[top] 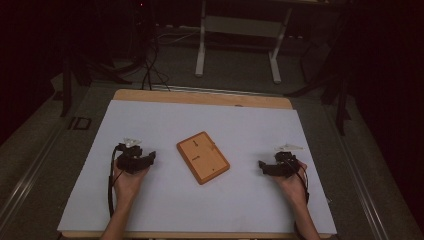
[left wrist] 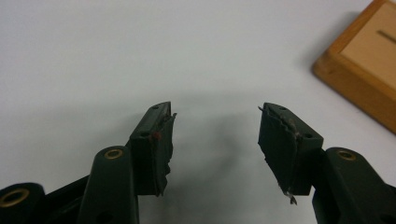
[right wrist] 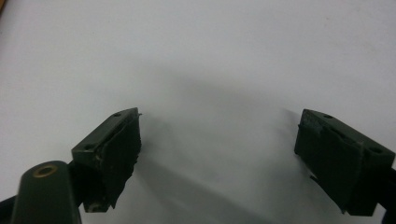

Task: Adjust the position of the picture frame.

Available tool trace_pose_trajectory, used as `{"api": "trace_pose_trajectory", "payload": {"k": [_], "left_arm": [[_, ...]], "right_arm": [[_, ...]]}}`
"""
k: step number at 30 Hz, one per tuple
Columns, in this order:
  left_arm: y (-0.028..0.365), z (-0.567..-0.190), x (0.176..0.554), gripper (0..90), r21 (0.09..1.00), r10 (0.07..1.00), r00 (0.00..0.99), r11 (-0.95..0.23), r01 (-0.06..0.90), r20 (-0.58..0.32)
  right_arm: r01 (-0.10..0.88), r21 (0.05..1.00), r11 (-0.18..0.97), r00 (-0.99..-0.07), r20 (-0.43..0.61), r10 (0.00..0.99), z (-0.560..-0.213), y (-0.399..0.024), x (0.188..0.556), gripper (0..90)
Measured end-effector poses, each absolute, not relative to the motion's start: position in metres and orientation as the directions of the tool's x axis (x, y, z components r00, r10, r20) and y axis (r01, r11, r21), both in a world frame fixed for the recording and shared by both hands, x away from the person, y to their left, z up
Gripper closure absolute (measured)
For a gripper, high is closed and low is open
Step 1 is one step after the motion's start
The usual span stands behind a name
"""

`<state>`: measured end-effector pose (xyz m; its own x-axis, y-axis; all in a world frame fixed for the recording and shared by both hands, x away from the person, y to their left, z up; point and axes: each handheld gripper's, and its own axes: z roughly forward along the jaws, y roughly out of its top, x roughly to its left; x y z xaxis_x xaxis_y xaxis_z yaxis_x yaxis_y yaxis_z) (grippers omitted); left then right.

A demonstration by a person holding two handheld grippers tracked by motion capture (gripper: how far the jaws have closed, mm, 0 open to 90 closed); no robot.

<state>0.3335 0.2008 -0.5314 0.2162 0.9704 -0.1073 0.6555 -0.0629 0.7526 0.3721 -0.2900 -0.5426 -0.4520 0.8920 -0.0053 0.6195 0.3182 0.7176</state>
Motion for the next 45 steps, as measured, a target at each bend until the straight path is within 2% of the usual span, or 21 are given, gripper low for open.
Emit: {"api": "trace_pose_trajectory", "payload": {"k": [3,4,5,6,7,8,9,10,13,14,15,16,21,37,45], "left_arm": [[0.197,-0.528,0.332,45.3,0.764,0.967,0.242,-0.096,0.638,-0.080],[0.195,-0.526,0.331,45.7,0.769,0.963,0.259,-0.111,0.630,-0.074],[0.194,-0.525,0.331,45.7,0.773,0.960,0.271,-0.124,0.622,-0.064],[0.192,-0.524,0.330,45.4,0.778,0.956,0.288,-0.135,0.613,-0.061],[0.191,-0.524,0.329,45.4,0.783,0.953,0.298,-0.142,0.606,-0.058],[0.190,-0.523,0.328,44.7,0.785,0.950,0.310,-0.159,0.599,-0.045],[0.190,-0.523,0.328,44.8,0.785,0.950,0.310,-0.159,0.599,-0.045],[0.191,-0.523,0.328,44.9,0.792,0.946,0.320,-0.156,0.591,-0.053],[0.191,-0.522,0.327,45.1,0.796,0.943,0.327,-0.158,0.584,-0.053],[0.191,-0.522,0.326,45.0,0.798,0.942,0.331,-0.160,0.580,-0.051],[0.191,-0.522,0.326,45.1,0.798,0.942,0.331,-0.160,0.580,-0.051],[0.191,-0.522,0.326,45.1,0.799,0.942,0.332,-0.163,0.579,-0.049],[0.190,-0.523,0.327,46.2,0.795,0.936,0.346,-0.159,0.585,-0.068],[0.188,-0.525,0.328,45.7,0.791,0.932,0.357,-0.175,0.587,-0.059],[0.189,-0.525,0.329,45.2,0.787,0.934,0.354,-0.179,0.590,-0.053]], "right_arm": [[0.621,0.715,0.320,-0.450,-0.009,0.893,-0.542,-0.290,0.371,16.3],[0.621,0.714,0.322,-0.452,-0.009,0.892,-0.541,-0.290,0.370,20.8],[0.621,0.714,0.322,-0.452,-0.009,0.892,-0.541,-0.290,0.370,20.8],[0.618,0.718,0.321,-0.453,-0.008,0.891,-0.539,-0.290,0.369,27.3],[0.618,0.718,0.321,-0.453,-0.008,0.891,-0.539,-0.290,0.369,27.3],[0.609,0.730,0.310,-0.457,0.004,0.889,-0.538,-0.290,0.368,33.0],[0.609,0.730,0.310,-0.457,0.004,0.889,-0.538,-0.290,0.368,33.0],[0.598,0.746,0.294,-0.464,0.022,0.886,-0.534,-0.290,0.366,39.5],[0.581,0.759,0.293,-0.480,0.028,0.877,-0.530,-0.289,0.366,44.8],[0.566,0.771,0.291,-0.495,0.036,0.868,-0.525,-0.288,0.366,50.3],[0.566,0.771,0.291,-0.495,0.036,0.868,-0.525,-0.288,0.366,50.3],[0.552,0.783,0.288,-0.511,0.044,0.859,-0.522,-0.285,0.366,54.7],[0.528,0.795,0.299,-0.548,0.050,0.835,-0.517,-0.272,0.368,63.7],[0.452,0.803,0.388,-0.677,0.026,0.735,-0.506,-0.213,0.379,74.0],[0.431,0.810,0.397,-0.714,0.038,0.699,-0.506,-0.188,0.385,74.0]]}}
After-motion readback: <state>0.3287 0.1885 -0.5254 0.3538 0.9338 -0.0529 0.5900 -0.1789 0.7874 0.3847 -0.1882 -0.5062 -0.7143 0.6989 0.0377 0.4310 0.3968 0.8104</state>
